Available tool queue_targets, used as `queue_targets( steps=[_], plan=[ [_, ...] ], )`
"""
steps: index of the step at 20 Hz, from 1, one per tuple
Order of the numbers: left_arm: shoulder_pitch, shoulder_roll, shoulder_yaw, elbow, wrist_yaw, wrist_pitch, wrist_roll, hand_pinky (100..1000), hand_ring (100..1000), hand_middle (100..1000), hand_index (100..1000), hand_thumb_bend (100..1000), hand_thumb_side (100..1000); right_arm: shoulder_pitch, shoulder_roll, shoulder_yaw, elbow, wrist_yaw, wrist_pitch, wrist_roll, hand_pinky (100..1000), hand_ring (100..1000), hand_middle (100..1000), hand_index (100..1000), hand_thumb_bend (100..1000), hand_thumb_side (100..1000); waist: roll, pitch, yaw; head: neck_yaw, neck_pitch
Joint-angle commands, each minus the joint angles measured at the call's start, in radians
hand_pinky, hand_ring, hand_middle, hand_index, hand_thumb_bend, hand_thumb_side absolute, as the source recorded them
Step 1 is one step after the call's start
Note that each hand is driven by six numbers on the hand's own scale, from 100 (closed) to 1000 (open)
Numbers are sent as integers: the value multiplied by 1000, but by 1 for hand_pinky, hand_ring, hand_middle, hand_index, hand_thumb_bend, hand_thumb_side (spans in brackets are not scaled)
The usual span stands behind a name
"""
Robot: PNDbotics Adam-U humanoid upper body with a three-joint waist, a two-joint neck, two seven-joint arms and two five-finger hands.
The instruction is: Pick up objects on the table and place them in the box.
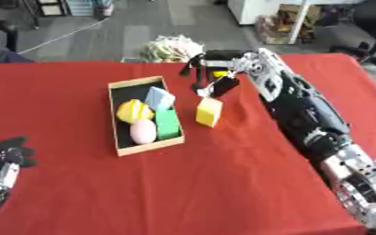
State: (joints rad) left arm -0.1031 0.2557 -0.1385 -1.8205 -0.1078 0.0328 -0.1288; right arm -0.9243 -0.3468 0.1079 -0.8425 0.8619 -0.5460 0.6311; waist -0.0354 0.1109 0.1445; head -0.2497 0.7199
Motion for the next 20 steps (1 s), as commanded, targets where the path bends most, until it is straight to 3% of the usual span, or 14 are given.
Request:
queue_targets(
  steps=[1, 2, 3, 8, 20],
  plan=[
    [-6, 15, 8, -10, 1, -2, -1, 766, 633, 626, 815, 100, 670, -2, -57, 24, -11, 50, -129, 134, 750, 883, 974, 1000, 100, 506, -13, -24, -6, 3, -11],
    [-5, 16, 9, -10, 0, -2, -1, 766, 633, 626, 815, 100, 673, 5, -65, 30, -19, 65, -145, 151, 762, 895, 982, 1000, 180, 434, -13, -25, -8, 4, -10],
    [-5, 17, 10, -10, -1, -2, -1, 766, 634, 626, 815, 100, 670, 11, -75, 41, -29, 80, -162, 168, 770, 903, 988, 1000, 105, 509, -14, -25, -10, 5, -8],
    [-4, 18, 9, -7, -4, -1, -1, 766, 635, 626, 816, 100, 672, 28, -103, 71, -83, 94, -227, 246, 785, 915, 992, 1000, 150, 583, -16, -24, -17, 9, -5],
    [-6, 17, 9, -9, -4, -1, -4, 767, 636, 627, 816, 100, 671, 30, -56, 101, -30, 155, -190, 276, 787, 915, 982, 1000, 216, 749, -13, -22, -7, 6, -5]
  ],
)
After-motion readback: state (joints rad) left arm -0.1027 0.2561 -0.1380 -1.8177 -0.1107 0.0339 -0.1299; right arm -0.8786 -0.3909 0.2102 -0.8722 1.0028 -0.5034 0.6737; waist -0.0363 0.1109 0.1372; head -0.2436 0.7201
